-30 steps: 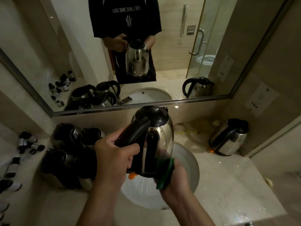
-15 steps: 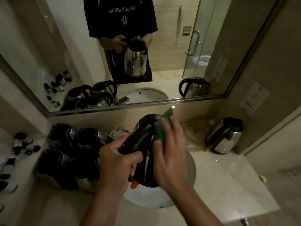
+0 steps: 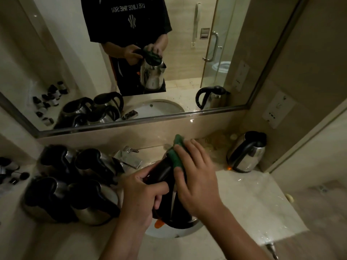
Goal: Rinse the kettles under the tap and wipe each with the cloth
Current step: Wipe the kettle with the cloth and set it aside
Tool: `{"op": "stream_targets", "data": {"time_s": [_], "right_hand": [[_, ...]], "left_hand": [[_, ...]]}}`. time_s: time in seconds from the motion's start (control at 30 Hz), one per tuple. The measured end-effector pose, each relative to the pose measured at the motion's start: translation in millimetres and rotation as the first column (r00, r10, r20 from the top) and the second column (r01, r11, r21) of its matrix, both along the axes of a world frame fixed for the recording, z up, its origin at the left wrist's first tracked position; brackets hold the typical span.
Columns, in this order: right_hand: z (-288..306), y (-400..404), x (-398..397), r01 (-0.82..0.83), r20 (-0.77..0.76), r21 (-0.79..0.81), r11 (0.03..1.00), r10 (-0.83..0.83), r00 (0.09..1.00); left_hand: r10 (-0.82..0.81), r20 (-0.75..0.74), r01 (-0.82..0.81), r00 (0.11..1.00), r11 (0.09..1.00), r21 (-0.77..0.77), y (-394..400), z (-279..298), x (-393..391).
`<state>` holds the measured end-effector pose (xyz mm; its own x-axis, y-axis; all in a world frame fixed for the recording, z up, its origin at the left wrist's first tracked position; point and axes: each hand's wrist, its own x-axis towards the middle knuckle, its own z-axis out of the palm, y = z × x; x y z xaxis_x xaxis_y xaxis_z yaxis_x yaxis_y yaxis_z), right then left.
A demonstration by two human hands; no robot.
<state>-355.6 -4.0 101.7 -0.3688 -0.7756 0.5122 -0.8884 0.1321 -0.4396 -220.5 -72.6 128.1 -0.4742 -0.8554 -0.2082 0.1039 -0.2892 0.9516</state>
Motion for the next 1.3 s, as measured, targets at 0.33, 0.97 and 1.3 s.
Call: {"op": "stream_targets", "data": {"time_s": [0.33, 0.97, 1.3], "right_hand": [[-94, 66, -11, 0.316, 0.622, 0.091, 0.944, -0.302, 0.723], [-112, 40, -178, 0.232, 0.704, 0.306, 0.923, -0.383, 0.598], [-137, 31, -224, 0.038, 0.679, 0.394, 0.918, -0.319, 0.661]], "left_hand": [[-0.182, -0.002, 0.182, 0.983, 0.983, 0.034, -7, -34, -44], [-0.114, 0.100, 0.111, 0.988, 0.993, 0.033, -41, -114, -202], [-0.077, 0.131, 0.071, 0.988, 0.996, 0.046, -63, -151, -252]]}}
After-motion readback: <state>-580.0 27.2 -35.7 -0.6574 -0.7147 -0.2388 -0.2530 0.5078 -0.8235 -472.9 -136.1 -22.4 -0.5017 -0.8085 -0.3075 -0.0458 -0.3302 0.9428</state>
